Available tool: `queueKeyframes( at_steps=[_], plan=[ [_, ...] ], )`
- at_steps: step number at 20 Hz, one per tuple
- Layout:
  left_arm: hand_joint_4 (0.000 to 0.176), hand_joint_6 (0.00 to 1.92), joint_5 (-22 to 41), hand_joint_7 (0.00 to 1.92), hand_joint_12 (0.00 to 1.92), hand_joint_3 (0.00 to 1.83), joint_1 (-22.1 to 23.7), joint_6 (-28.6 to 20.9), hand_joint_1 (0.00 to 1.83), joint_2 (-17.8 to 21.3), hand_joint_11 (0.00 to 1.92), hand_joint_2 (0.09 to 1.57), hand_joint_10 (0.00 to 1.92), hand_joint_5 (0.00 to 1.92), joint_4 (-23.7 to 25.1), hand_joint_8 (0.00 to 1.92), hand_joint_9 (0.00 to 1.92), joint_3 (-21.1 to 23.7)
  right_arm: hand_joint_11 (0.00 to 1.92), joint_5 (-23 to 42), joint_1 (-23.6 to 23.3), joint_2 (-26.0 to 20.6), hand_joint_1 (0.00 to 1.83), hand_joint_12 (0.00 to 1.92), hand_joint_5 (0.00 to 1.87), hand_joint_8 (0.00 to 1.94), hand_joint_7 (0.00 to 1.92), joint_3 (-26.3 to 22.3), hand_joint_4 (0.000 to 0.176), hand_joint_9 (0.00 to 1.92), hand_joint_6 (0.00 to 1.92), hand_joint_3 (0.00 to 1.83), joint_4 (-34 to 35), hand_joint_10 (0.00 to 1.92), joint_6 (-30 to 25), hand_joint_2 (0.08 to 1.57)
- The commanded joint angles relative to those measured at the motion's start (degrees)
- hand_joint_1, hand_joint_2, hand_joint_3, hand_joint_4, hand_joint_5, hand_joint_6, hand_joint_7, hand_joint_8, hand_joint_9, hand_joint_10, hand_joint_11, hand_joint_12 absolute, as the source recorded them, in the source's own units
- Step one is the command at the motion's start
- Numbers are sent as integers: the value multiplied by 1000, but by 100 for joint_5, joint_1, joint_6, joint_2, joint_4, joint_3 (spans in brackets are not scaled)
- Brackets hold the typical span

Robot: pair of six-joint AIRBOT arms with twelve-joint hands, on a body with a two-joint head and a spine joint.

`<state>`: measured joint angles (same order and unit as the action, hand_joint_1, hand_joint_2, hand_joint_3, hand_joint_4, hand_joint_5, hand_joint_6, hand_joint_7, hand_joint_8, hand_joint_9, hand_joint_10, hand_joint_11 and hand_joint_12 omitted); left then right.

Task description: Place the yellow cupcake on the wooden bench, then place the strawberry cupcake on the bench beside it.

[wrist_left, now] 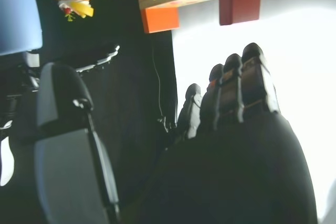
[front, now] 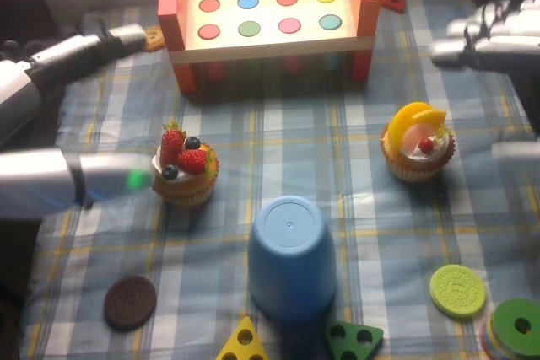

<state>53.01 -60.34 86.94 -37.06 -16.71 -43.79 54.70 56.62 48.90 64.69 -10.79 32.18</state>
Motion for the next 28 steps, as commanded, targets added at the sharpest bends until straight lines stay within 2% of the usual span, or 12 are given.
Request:
queueKeyframes(
  at_steps=[1,3,6,9,10,15,18,22,24,26,27,28],
  plan=[
    [176,1,665,284,515,5,58,-38,369,-20,0,1090,10,228,13,1,293,-33,273,640,-79,11,605,482,472,1,448,29,0,435,1,2,171,8,-14,1297],
    [176,2,581,263,484,0,77,-38,393,-25,0,1059,3,211,5,1,284,-63,287,641,-80,11,596,482,479,5,459,29,0,448,3,0,164,10,-14,1294],
    [176,0,53,185,376,0,407,151,623,-132,0,846,0,129,153,0,186,-206,283,641,-107,19,592,472,474,4,467,30,0,448,2,0,160,6,-14,1293],
    [176,3,-683,155,35,0,964,1444,672,-389,0,750,2,30,48,2,156,-205,316,886,-122,17,644,374,491,0,497,21,0,474,0,0,110,0,-135,1277],
    [176,11,-917,175,6,0,1069,1698,633,-462,0,752,7,118,27,2,190,-240,308,1002,-122,0,651,367,493,3,503,8,0,474,1,0,89,0,-172,1272],
    [176,0,-1745,227,12,0,1306,1982,601,-733,8,756,3,8,-103,1,237,-564,299,1305,-148,-35,609,353,487,3,493,-7,0,437,2,0,70,2,-204,1261],
    [176,6,-2291,220,1,1,1542,2738,762,-1006,0,758,0,35,-354,1,224,-745,296,1365,-148,-40,589,360,499,10,526,-21,0,452,5,0,23,5,-267,1260],
    [176,6,-2637,298,1,10,1702,3278,736,-1205,3,834,12,85,-633,9,307,-907,257,1382,-148,-44,570,345,475,5,529,-18,0,458,0,3,-99,3,-359,1273],
    [176,1,-2701,286,0,21,1727,3297,721,-1236,0,875,3,76,-683,2,281,-956,256,1382,-148,-44,569,343,478,6,533,-15,0,459,2,2,-101,3,-359,1272],
    [176,16,-2732,561,27,8,1740,3297,778,-1290,49,966,25,359,-790,24,485,-1032,310,1382,-148,-44,552,318,511,1,563,-16,0,493,2,0,-102,4,-359,1263],
    [168,11,-2747,654,47,3,1743,3297,810,-1325,68,989,24,474,-870,23,555,-1076,324,1382,-148,-44,538,314,517,2,569,-16,0,507,3,1,-102,7,-359,1264],
    [126,10,-2748,755,80,1,1743,3297,833,-1340,93,1019,34,602,-910,35,652,-1094,335,1382,-148,-44,537,316,522,1,568,-17,0,511,4,2,-102,7,-361,1267]
  ],
)
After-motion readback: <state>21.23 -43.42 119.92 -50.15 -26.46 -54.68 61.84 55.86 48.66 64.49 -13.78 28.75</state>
